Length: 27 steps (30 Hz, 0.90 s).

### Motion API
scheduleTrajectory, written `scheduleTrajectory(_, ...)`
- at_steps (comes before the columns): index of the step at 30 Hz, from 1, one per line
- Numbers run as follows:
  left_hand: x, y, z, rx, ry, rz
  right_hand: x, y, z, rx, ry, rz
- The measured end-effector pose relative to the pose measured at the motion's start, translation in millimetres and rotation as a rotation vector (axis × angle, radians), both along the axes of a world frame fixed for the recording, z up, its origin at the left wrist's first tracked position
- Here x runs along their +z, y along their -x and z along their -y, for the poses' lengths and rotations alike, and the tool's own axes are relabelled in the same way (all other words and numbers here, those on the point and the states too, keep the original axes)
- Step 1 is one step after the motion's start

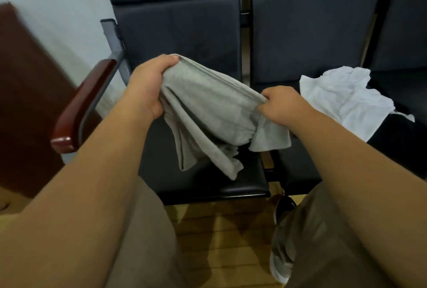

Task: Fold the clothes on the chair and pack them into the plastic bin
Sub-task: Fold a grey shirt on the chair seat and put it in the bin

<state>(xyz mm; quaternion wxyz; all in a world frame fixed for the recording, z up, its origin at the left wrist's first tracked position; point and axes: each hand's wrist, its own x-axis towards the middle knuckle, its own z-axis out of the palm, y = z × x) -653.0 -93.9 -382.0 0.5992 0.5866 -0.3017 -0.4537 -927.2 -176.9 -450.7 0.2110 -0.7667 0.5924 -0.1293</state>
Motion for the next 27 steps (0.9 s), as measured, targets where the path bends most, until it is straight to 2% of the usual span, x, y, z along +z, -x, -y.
scheduleTrajectory(6, 1, -44, -32, 0.320, 0.056, -0.102, -2, -29, -8, 0.103, -0.095, 0.004)
scheduleTrajectory(9, 1, -62, -44, 0.432, 0.013, -0.040, 2, -41, -14, 0.109, -0.109, 0.162)
scheduleTrajectory(12, -9, -82, -46, 0.389, -0.188, 0.273, 10, -52, -19, 0.053, -0.212, 0.494)
scheduleTrajectory(16, -33, -95, -40, 0.063, -0.470, 0.947, 17, -64, -24, 0.022, -0.392, 0.785)
scheduleTrajectory(18, -43, -86, -39, -0.090, -0.498, 1.118, 19, -70, -27, 0.060, -0.406, 0.848)
scheduleTrajectory(20, -50, -71, -35, -0.203, -0.445, 1.102, 18, -76, -29, 0.102, -0.358, 0.839)
scheduleTrajectory(24, -55, -32, -24, -0.449, -0.246, 0.799, 19, -88, -35, 0.191, -0.276, 0.799)
scheduleTrajectory(27, -56, -17, -14, -0.486, -0.101, 0.709, 22, -95, -40, 0.248, -0.198, 0.800)
